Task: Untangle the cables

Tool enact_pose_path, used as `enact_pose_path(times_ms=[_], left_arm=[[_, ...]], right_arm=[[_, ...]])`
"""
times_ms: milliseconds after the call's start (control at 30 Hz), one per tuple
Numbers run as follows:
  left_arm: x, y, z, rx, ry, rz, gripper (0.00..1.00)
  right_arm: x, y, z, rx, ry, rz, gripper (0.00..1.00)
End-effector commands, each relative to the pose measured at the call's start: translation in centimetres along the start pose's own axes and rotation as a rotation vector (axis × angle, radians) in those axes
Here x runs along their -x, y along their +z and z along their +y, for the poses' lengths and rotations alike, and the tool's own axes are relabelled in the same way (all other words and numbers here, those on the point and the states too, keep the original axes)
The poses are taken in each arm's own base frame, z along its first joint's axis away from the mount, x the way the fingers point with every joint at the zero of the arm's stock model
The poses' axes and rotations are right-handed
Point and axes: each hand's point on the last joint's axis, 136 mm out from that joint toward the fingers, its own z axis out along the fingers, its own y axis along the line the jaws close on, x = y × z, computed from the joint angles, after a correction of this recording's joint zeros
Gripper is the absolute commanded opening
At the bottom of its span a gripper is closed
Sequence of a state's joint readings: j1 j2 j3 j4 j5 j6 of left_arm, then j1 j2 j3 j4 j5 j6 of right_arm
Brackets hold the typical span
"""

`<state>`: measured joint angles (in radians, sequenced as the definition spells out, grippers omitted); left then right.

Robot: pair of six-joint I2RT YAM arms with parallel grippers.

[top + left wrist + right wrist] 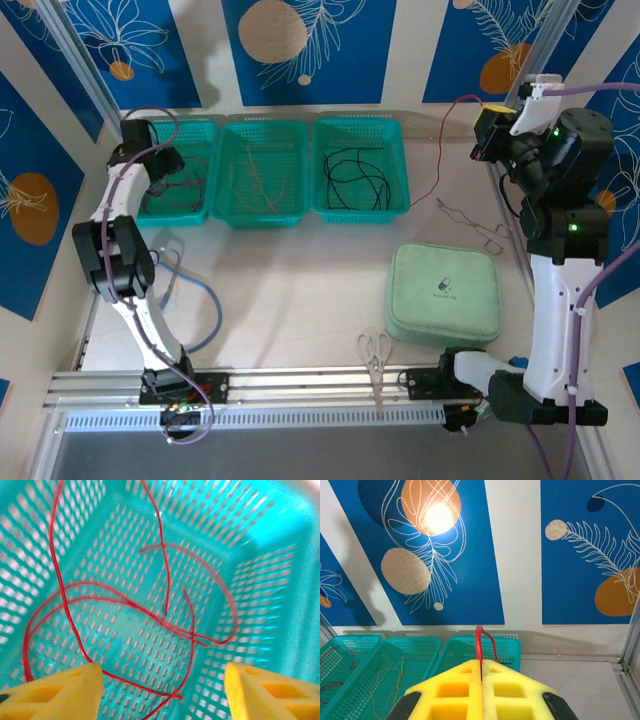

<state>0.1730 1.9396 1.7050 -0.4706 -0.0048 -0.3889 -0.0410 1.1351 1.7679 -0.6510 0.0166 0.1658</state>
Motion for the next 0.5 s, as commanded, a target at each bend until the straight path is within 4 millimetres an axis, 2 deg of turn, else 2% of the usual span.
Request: enact_pose_path(times_ms=[0,133,233,333,467], left_arm=[[2.8,-5.1,-1.3,-0.009,0.063,-0.083,0.67],[3.8,-9.1,-2.4,-0.021,0.102,-0.129,0.68],[3.4,-12.3,-3.9,-0.058,0.131,-0.172,0.69],[1.7,-15.0,-5.9,-0.14,0.134,-0.195,0.69],[-2.7,-17.1,-9.1,-0.267,0.15,-0.16,0.69]], right_arm=[[0.7,-1.0,1.2,0.048,0.009,-0.035,0.0],[1.4,-1.2,2.7,0.096,0.01,-0.048,0.0],[2.0,-1.1,4.9,0.163,0.001,-0.049,0.0],[2.8,-0.9,7.6,0.231,-0.023,-0.061,0.0],[5.1,-0.7,11.6,0.331,-0.055,-0.12,0.0]])
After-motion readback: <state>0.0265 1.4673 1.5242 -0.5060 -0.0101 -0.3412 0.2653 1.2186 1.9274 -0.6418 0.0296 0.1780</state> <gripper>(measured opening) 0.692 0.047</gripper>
